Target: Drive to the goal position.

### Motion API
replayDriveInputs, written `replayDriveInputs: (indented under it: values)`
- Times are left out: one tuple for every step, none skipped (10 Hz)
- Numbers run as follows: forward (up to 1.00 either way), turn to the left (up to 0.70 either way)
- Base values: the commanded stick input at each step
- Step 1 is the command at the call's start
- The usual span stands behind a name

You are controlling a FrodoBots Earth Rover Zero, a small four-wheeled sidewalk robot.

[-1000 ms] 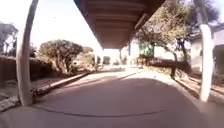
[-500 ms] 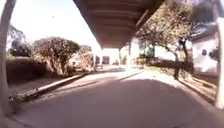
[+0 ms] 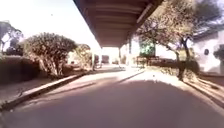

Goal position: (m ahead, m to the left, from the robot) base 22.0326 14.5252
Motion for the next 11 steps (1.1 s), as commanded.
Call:
replayDriveInputs:
  values:
    - [0.85,0.00]
    - [0.85,0.00]
    - [0.85,0.00]
    - [0.85,0.00]
    - [0.85,0.00]
    - [0.85,0.00]
    - [0.85,0.00]
    - [0.85,0.00]
    - [0.85,0.00]
    - [0.85,0.00]
    - [0.85,0.00]
